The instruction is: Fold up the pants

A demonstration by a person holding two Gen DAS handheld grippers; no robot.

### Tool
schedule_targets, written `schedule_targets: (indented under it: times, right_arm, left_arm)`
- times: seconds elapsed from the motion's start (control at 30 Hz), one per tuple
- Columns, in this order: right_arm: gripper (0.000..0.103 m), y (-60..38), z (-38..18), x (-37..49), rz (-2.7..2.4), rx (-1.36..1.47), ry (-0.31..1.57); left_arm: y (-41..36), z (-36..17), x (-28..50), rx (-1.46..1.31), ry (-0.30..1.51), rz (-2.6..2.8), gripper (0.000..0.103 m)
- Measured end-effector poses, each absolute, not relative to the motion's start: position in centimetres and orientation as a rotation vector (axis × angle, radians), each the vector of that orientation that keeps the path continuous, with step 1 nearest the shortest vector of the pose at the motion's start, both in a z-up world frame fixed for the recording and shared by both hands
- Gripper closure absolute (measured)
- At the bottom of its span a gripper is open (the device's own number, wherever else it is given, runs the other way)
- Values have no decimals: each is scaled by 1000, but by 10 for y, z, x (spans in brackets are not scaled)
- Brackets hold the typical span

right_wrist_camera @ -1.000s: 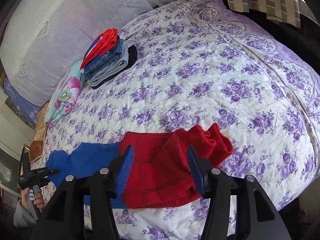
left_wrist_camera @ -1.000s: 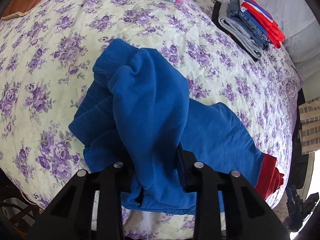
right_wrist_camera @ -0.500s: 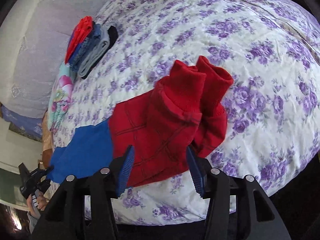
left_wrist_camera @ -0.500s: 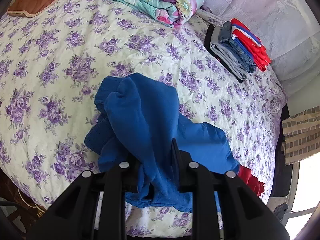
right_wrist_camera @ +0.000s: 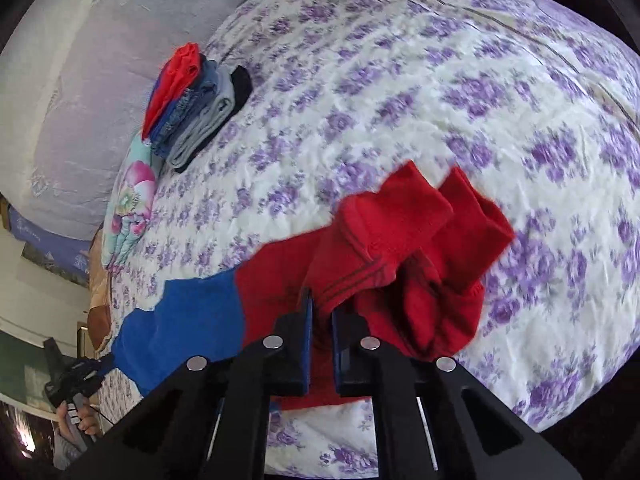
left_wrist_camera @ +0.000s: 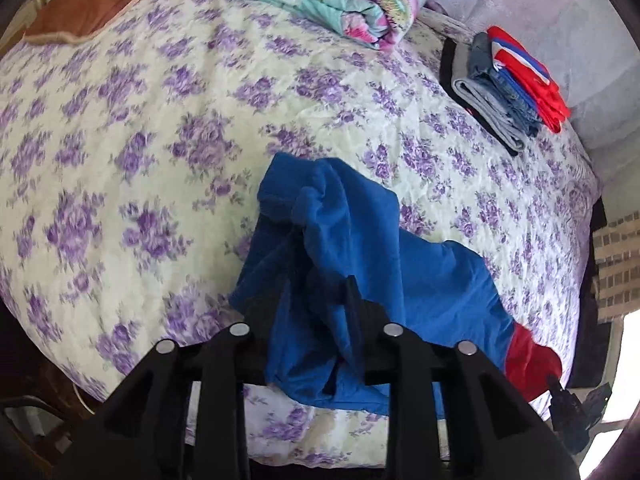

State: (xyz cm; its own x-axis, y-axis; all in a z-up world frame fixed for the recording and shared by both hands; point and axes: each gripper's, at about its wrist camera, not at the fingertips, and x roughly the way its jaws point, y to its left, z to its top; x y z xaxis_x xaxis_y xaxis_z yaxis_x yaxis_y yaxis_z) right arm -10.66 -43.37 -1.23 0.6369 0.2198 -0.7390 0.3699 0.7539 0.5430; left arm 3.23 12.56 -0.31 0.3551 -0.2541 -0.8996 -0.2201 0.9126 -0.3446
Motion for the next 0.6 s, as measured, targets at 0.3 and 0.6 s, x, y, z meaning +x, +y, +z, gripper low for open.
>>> schedule_targets:
  times: [0.3,0.6]
  right_arm:
    - [96,-461,16,-71,-44,821,827]
    - [95,-524,20,65,-66,863,772]
  left_arm:
    - [110,-19,72,-513,1228,-4,98]
    - [95,33,186,-585,1033,29,99]
